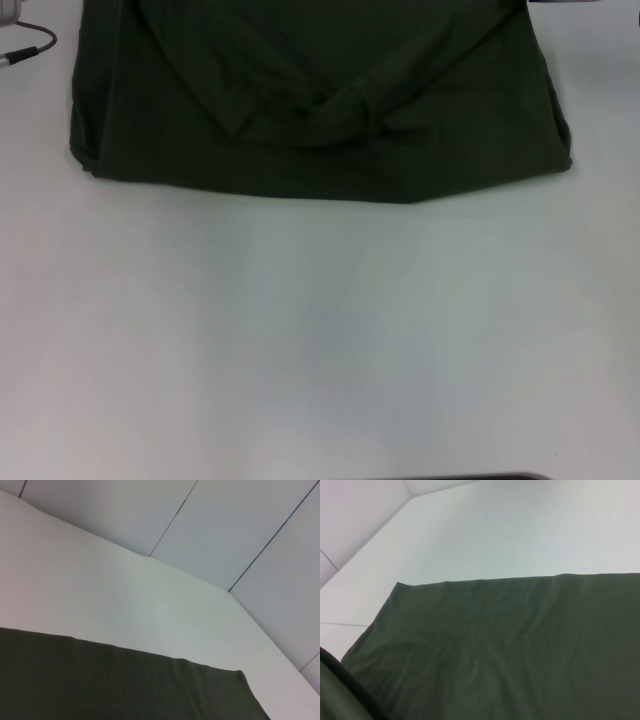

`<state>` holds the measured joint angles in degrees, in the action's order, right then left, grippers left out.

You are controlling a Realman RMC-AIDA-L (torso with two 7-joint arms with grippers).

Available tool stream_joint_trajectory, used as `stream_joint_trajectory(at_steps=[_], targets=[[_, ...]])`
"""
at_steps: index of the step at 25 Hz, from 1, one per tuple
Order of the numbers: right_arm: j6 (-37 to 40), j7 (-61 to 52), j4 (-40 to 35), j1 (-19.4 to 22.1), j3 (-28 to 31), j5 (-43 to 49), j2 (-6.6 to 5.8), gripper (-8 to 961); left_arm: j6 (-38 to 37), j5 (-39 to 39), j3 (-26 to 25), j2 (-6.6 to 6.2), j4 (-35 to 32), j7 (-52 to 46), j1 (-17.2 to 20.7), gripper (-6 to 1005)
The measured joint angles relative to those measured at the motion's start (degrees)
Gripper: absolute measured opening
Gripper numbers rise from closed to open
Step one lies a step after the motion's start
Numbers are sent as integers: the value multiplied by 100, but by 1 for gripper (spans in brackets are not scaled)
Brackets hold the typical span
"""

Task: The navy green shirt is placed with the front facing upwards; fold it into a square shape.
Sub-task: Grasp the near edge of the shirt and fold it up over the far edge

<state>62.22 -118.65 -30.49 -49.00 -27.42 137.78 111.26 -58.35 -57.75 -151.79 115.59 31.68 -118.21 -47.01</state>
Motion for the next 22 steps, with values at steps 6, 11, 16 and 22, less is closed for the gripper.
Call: stream_joint_trajectory(at_steps=[6, 11, 16, 22], targets=[[-18, 17, 15, 1, -6, 0, 0, 42, 8, 1, -1, 9, -10, 3, 26, 66], [-29, 6, 17, 3, -53, -3, 18, 43, 9, 2, 0, 23, -13, 18, 37, 66], [-40, 5, 17, 5, -83, -5, 57, 42, 100, 11, 84, 120, -11, 167, 47, 65], [-165, 0, 32, 17, -136, -5, 76, 82, 435, 9, 194, 290, 30, 206, 78, 64]])
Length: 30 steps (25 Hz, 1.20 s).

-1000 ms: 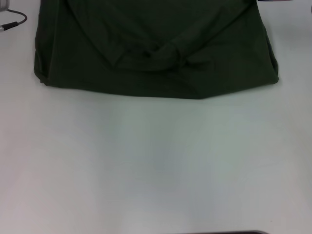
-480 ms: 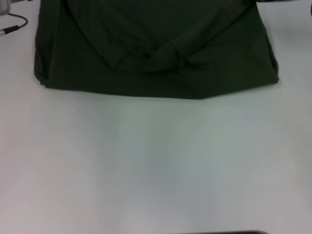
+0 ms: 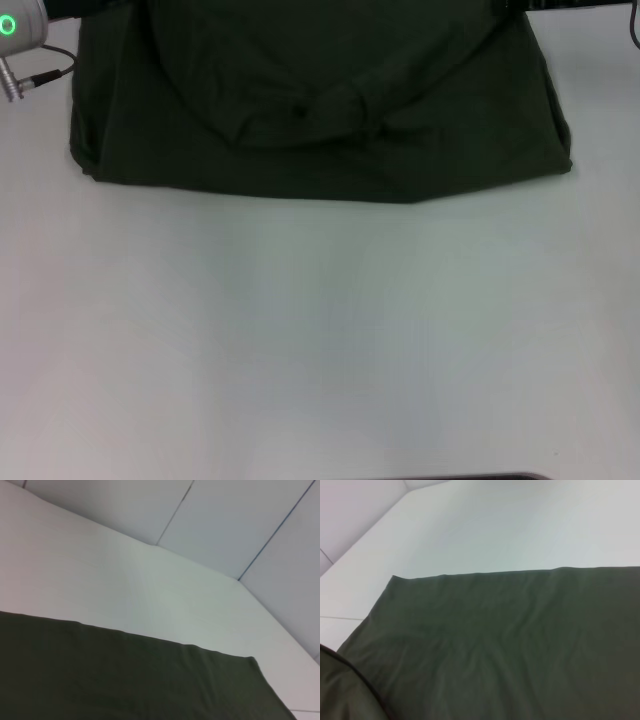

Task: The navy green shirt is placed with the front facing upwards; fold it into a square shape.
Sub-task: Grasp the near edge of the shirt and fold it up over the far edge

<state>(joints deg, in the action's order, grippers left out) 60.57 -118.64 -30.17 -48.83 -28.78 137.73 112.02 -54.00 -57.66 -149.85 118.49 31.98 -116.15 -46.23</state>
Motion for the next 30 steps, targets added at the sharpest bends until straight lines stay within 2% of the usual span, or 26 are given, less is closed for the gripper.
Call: stream_joint_trajectory(at_steps=[3, 8, 14, 17, 19, 22, 30], targets=[[-49, 0, 2, 21, -5, 1, 4, 141, 102, -2, -3, 18, -9, 1, 5, 64], [-207, 22, -12, 59, 3, -25, 19, 299, 288, -210, -17, 34, -15, -3, 97, 242], [-266, 242, -193, 227, 5, -346, 59, 512, 462, -850, 5, 98, 58, 334, 370, 438], [-52, 332, -324, 436, -11, -612, 58, 621, 258, -942, 21, 89, 70, 385, 488, 584], [187, 349, -443, 606, -11, -722, 58, 646, -69, -943, 27, 50, 88, 387, 597, 682], [546, 352, -601, 864, -11, -796, 57, 684, -368, -927, 30, 40, 171, 393, 720, 891], [1492, 482, -793, 1442, -4, -809, 0, 689, -1197, -903, 348, 40, 508, 472, 1116, 891]])
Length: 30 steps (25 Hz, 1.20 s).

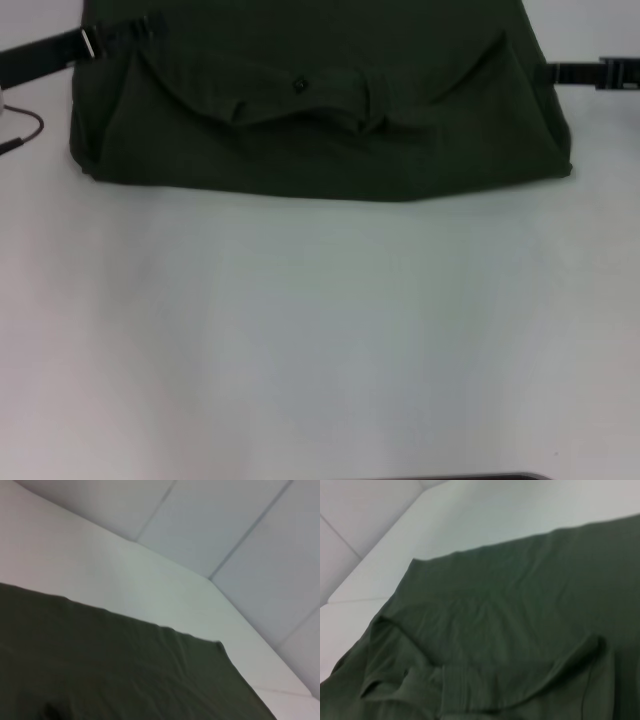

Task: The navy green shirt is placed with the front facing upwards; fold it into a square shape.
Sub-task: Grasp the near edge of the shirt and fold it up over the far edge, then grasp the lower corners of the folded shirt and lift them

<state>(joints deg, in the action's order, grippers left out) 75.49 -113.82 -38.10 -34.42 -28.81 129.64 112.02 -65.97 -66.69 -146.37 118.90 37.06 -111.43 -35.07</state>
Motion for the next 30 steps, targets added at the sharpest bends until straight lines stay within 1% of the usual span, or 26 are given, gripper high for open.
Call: stream_joint_trajectory(at_steps=[4, 9, 15, 30], targets=[[197, -12, 14, 151, -2, 19, -36, 688, -207, 0, 124, -2, 33, 54, 109, 890], [268, -16, 190, 198, -10, 67, -57, 686, -335, 6, 231, -5, 28, 65, 206, 890], [137, -14, 282, 201, -64, 207, 6, 686, -364, 8, 363, 31, 30, 86, 311, 890], [-43, -12, 534, 273, -45, 207, 12, 686, -363, 8, 372, 48, 3, 122, 360, 889]])
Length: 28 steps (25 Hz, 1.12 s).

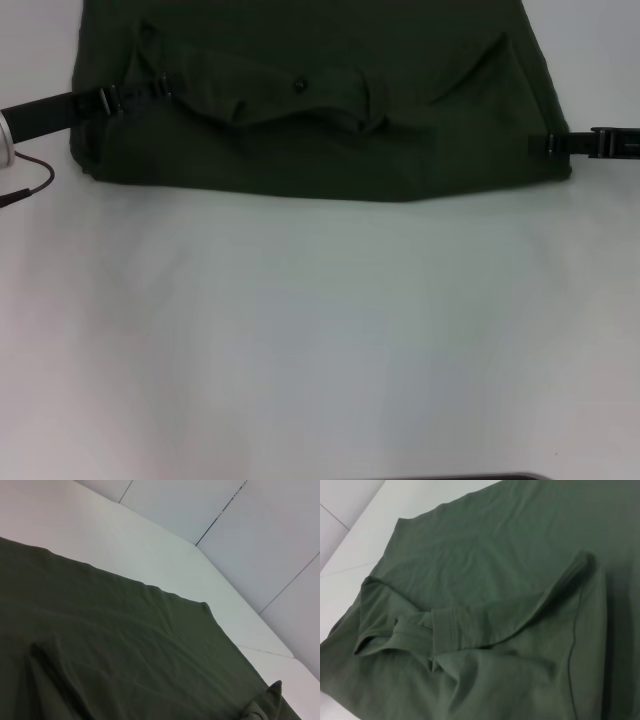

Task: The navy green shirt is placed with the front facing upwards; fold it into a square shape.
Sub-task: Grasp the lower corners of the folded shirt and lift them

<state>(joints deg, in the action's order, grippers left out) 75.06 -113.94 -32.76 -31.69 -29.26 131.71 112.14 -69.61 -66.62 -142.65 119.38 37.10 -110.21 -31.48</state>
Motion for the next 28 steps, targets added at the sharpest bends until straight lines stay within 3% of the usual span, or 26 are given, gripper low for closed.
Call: stream_joint_trajectory(at_steps=[11, 21, 28], targets=[[3, 20, -52, 143, 96, -65, -17, 686, 4, -6, 0, 14, -6, 9, -4, 888], [-93, 45, 2, 94, 12, -31, 126, 648, 8, -42, 0, 23, -2, 18, -48, 887], [-82, 34, -2, 161, 71, -106, 100, 621, 5, -45, -1, 23, 23, 18, -41, 887]])
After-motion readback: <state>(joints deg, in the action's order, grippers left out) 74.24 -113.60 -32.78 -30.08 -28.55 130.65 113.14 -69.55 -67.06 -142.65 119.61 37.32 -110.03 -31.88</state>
